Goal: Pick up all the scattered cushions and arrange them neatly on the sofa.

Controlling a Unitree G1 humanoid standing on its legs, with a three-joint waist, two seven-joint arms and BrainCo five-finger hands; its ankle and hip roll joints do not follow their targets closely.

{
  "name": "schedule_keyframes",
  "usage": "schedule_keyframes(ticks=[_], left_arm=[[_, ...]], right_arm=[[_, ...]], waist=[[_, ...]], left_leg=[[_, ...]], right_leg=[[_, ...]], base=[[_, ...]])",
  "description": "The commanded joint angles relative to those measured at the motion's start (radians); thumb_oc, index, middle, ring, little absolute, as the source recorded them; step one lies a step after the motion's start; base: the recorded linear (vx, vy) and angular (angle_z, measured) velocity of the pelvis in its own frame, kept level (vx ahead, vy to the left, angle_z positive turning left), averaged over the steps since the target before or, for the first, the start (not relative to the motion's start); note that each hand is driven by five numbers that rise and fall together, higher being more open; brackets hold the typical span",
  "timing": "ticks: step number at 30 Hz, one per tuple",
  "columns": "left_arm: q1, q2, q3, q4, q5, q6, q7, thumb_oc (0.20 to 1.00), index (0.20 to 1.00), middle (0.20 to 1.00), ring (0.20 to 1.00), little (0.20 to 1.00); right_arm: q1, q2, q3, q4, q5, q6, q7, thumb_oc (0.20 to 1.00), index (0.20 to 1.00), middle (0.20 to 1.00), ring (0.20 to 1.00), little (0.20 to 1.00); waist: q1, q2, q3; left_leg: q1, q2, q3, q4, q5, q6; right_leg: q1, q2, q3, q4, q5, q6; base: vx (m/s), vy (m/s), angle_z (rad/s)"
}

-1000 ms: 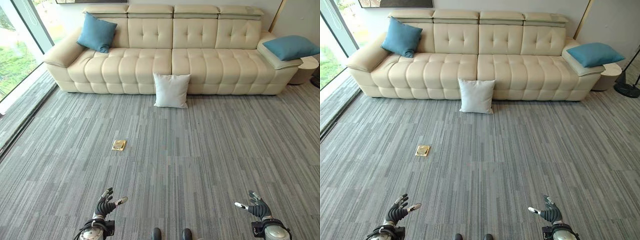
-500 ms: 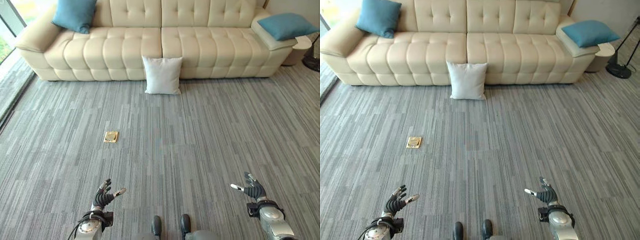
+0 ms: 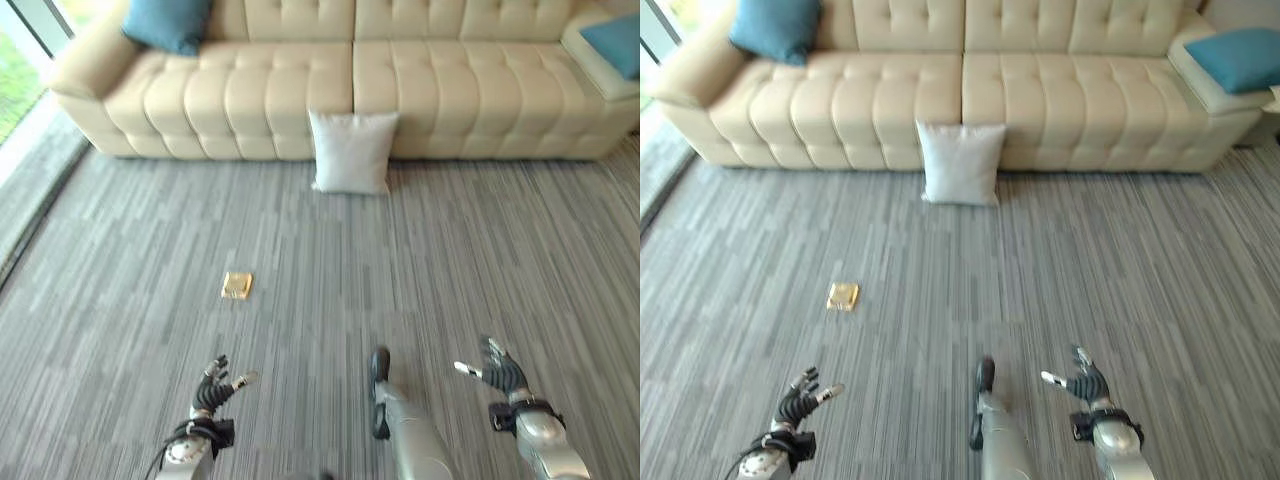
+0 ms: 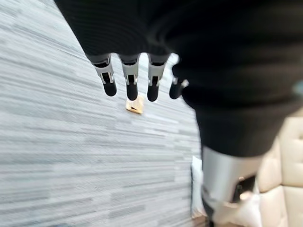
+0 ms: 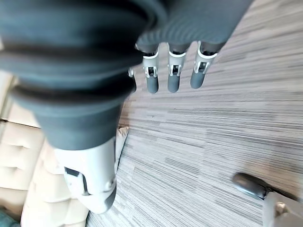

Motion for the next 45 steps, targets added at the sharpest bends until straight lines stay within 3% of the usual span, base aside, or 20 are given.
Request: schedule_keyframes(ticks=[1, 2, 5, 6, 8, 12, 16, 17, 18, 19, 21, 22, 23, 25, 27, 31, 36, 38, 41, 45], left_arm=[[-0.05, 0.068, 0.02, -0.066, 0.003, -0.043, -0.015, 1.0, 1.0, 1.0, 1.0, 1.0], [-0.057, 0.069, 0.017, -0.057, 0.001, -0.042, -0.01, 1.0, 1.0, 1.0, 1.0, 1.0], [-0.07, 0.074, 0.013, -0.056, -0.006, -0.038, -0.012, 1.0, 1.0, 1.0, 1.0, 1.0], [-0.063, 0.078, 0.011, -0.065, -0.004, -0.037, -0.016, 1.0, 1.0, 1.0, 1.0, 1.0], [-0.056, 0.083, 0.008, -0.077, 0.001, -0.038, -0.021, 1.0, 1.0, 1.0, 1.0, 1.0], [-0.042, 0.08, 0.026, -0.079, 0.006, -0.043, -0.009, 1.0, 1.0, 1.0, 1.0, 1.0], [-0.028, 0.075, 0.034, -0.061, 0.017, -0.039, -0.009, 1.0, 1.0, 1.0, 1.0, 1.0], [-0.021, 0.074, 0.038, -0.053, 0.025, -0.038, -0.01, 1.0, 1.0, 1.0, 1.0, 1.0], [-0.03, 0.073, 0.035, -0.04, 0.018, -0.036, -0.003, 1.0, 1.0, 1.0, 1.0, 1.0], [-0.03, 0.073, 0.035, -0.04, 0.018, -0.037, -0.003, 1.0, 1.0, 1.0, 1.0, 1.0], [-0.042, 0.08, 0.036, -0.041, 0.015, -0.035, 0.004, 1.0, 1.0, 1.0, 1.0, 1.0], [-0.051, 0.084, 0.034, -0.035, 0.013, -0.036, 0.005, 1.0, 1.0, 1.0, 1.0, 1.0], [-0.059, 0.087, 0.032, -0.028, 0.012, -0.037, 0.007, 1.0, 1.0, 1.0, 1.0, 1.0], [-0.064, 0.091, 0.029, -0.024, 0.012, -0.039, 0.009, 1.0, 1.0, 1.0, 1.0, 1.0], [-0.07, 0.092, 0.019, -0.03, 0.01, -0.037, 0.008, 1.0, 1.0, 1.0, 1.0, 1.0], [-0.092, 0.088, 0.008, -0.011, 0.028, -0.04, 0.001, 1.0, 1.0, 1.0, 1.0, 1.0], [-0.061, 0.08, 0.009, 0.007, 0.048, -0.037, -0.008, 1.0, 1.0, 1.0, 1.0, 1.0], [-0.045, 0.077, 0.012, 0.009, 0.044, -0.034, -0.013, 1.0, 1.0, 1.0, 1.0, 1.0], [-0.054, 0.078, 0.004, 0.012, 0.043, -0.033, -0.014, 1.0, 1.0, 1.0, 1.0, 1.0], [-0.057, 0.071, 0.001, 0.001, 0.035, -0.029, -0.018, 1.0, 1.0, 1.0, 1.0, 1.0]], right_arm=[[-0.065, -0.046, -0.011, -0.068, 0.026, -0.06, 0.0, 1.0, 1.0, 1.0, 1.0, 1.0], [-0.073, -0.047, -0.009, -0.057, 0.032, -0.064, -0.009, 1.0, 1.0, 1.0, 1.0, 1.0], [-0.079, -0.055, 0.0, -0.066, 0.032, -0.058, -0.013, 1.0, 1.0, 1.0, 1.0, 1.0], [-0.081, -0.056, 0.001, -0.072, 0.033, -0.059, -0.011, 1.0, 1.0, 1.0, 1.0, 1.0], [-0.082, -0.058, 0.001, -0.083, 0.035, -0.061, -0.01, 1.0, 1.0, 1.0, 1.0, 1.0], [-0.088, -0.047, 0.006, -0.058, 0.017, -0.061, -0.021, 1.0, 1.0, 1.0, 1.0, 1.0], [-0.078, -0.033, 0.007, -0.056, -0.012, -0.053, -0.008, 1.0, 1.0, 1.0, 1.0, 1.0], [-0.074, -0.024, 0.007, -0.044, -0.015, -0.049, -0.004, 1.0, 1.0, 1.0, 1.0, 1.0], [-0.075, -0.008, 0.014, -0.036, -0.021, -0.045, 0.002, 1.0, 1.0, 1.0, 1.0, 1.0], [-0.075, -0.009, 0.014, -0.035, -0.021, -0.045, 0.002, 1.0, 1.0, 1.0, 1.0, 1.0], [-0.092, 0.002, 0.023, -0.037, -0.028, -0.048, -0.005, 1.0, 1.0, 1.0, 1.0, 1.0], [-0.102, 0.006, 0.032, -0.045, -0.026, -0.049, -0.001, 1.0, 1.0, 1.0, 1.0, 1.0], [-0.106, 0.008, 0.037, -0.046, -0.03, -0.045, 0.001, 1.0, 1.0, 1.0, 1.0, 1.0], [-0.121, 0.008, 0.046, -0.051, -0.032, -0.045, 0.001, 1.0, 1.0, 1.0, 1.0, 1.0], [-0.121, 0.005, 0.048, -0.055, -0.028, -0.044, 0.003, 1.0, 1.0, 1.0, 1.0, 1.0], [-0.117, -0.004, 0.037, -0.045, -0.025, -0.043, -0.005, 1.0, 1.0, 1.0, 1.0, 1.0], [-0.102, -0.012, 0.03, -0.043, -0.022, -0.046, -0.002, 1.0, 1.0, 1.0, 1.0, 1.0], [-0.093, -0.026, 0.03, -0.05, -0.024, -0.048, -0.002, 1.0, 1.0, 1.0, 1.0, 1.0], [-0.095, -0.039, 0.031, -0.058, -0.011, -0.05, -0.007, 1.0, 1.0, 1.0, 1.0, 1.0], [-0.092, -0.042, 0.03, -0.052, -0.006, -0.048, -0.012, 1.0, 1.0, 1.0, 1.0, 1.0]], waist=[[-0.017, -0.036, 0.03], [-0.008, -0.051, 0.038], [0.034, -0.091, 0.068], [0.05, -0.103, 0.074], [0.077, -0.116, 0.08], [0.13, -0.108, 0.061], [0.16, -0.109, 0.03], [0.165, -0.119, 0.018], [0.166, -0.14, 0.007], [0.167, -0.138, 0.005], [0.165, -0.141, 0.01], [0.155, -0.139, 0.016], [0.147, -0.129, 0.021], [0.128, -0.103, 0.031], [0.094, -0.089, 0.044], [0.057, -0.096, 0.056], [0.062, -0.11, 0.032], [0.067, -0.113, 0.018], [0.07, -0.126, 0.033], [0.075, -0.128, 0.027]], left_leg=[[-0.025, 0.056, 0.051, 0.133, 0.287, -0.039], [-0.083, 0.054, 0.067, 0.223, 0.285, -0.029], [-0.263, 0.054, 0.156, 0.27, 0.174, 0.034], [-0.316, 0.038, 0.178, 0.221, 0.134, 0.049], [-0.398, 0.024, 0.213, 0.063, 0.118, 0.055], [-0.487, 0.022, 0.227, -0.257, 0.247, 0.031], [-0.47, 0.025, 0.225, -0.293, 0.303, 0.041], [-0.465, 0.008, 0.22, -0.262, 0.299, 0.056], [-0.45, -0.021, 0.224, -0.21, 0.263, 0.081], [-0.452, -0.019, 0.224, -0.21, 0.265, 0.081], [-0.42, -0.027, 0.236, -0.199, 0.222, 0.108], [-0.387, -0.033, 0.235, -0.193, 0.197, 0.12], [-0.346, -0.036, 0.228, -0.199, 0.174, 0.13], [-0.27, -0.036, 0.216, -0.222, 0.138, 0.142], [-0.212, -0.044, 0.191, -0.235, 0.121, 0.136], [-0.152, -0.068, 0.157, -0.219, 0.077, 0.114], [-0.112, -0.072, 0.14, -0.181, 0.037, 0.083], [-0.135, -0.046, 0.138, -0.119, 0.075, 0.033], [-0.212, -0.023, 0.138, 0.023, 0.12, 0.004], [-0.212, -0.019, 0.147, -0.029, 0.072, 0.024]], right_leg=[[0.074, 0.006, 0.039, -0.061, -0.102, 0.097], [0.105, 0.011, 0.056, -0.071, -0.124, 0.08], [0.213, 0.011, 0.087, -0.101, -0.177, 0.067], [0.246, 0.009, 0.097, -0.116, -0.19, 0.071], [0.311, 0.01, 0.109, -0.141, -0.22, 0.084], [0.441, 0.046, 0.141, -0.166, -0.275, 0.107], [0.507, 0.039, 0.19, -0.135, -0.301, 0.125], [0.524, 0.017, 0.197, -0.113, -0.293, 0.142], [0.496, -0.036, 0.206, -0.016, -0.183, 0.197], [0.493, -0.034, 0.208, -0.017, -0.181, 0.197], [0.42, -0.071, 0.209, 0.144, -0.067, 0.244], [0.374, -0.075, 0.209, 0.202, -0.018, 0.239], [0.329, -0.081, 0.197, 0.237, -0.013, 0.23], [0.239, -0.103, 0.126, 0.241, -0.05, 0.207], [0.177, -0.078, 0.098, 0.18, -0.108, 0.189], [0.153, -0.067, 0.082, -0.007, -0.125, 0.196], [0.225, -0.066, 0.055, -0.075, -0.126, 0.174], [0.282, -0.047, 0.057, -0.117, -0.135, 0.15], [0.307, -0.041, 0.063, -0.136, -0.139, 0.124], [0.322, -0.031, 0.076, -0.167, -0.153, 0.12]], base=[[0.4, -0.26, -0.04], [0.4, -0.27, -0.27], [0.44, -0.216, -0.08], [0.48, -0.097, 0.11], [0.49, -0.014, -0.22], [0.54, 0.079, -0.48], [0.53, 0.186, -0.74], [0.68, 0.355, -0.63], [0.5, 0.279, -0.5], [0.39, 0.254, -0.44], [0.27, 0.179, -0.48], [0.36, 0.218, -0.19], [0.37, 0.214, -0.03], [0.38, 0.171, 0.18], [0.4, 0.083, 0.27], [0.32, -0.026, 0.54], [0.25, -0.122, 0.75], [0.2, -0.206, 0.06], [0.01, -0.12, 0.01], [0.02, -0.021, -0.12]])
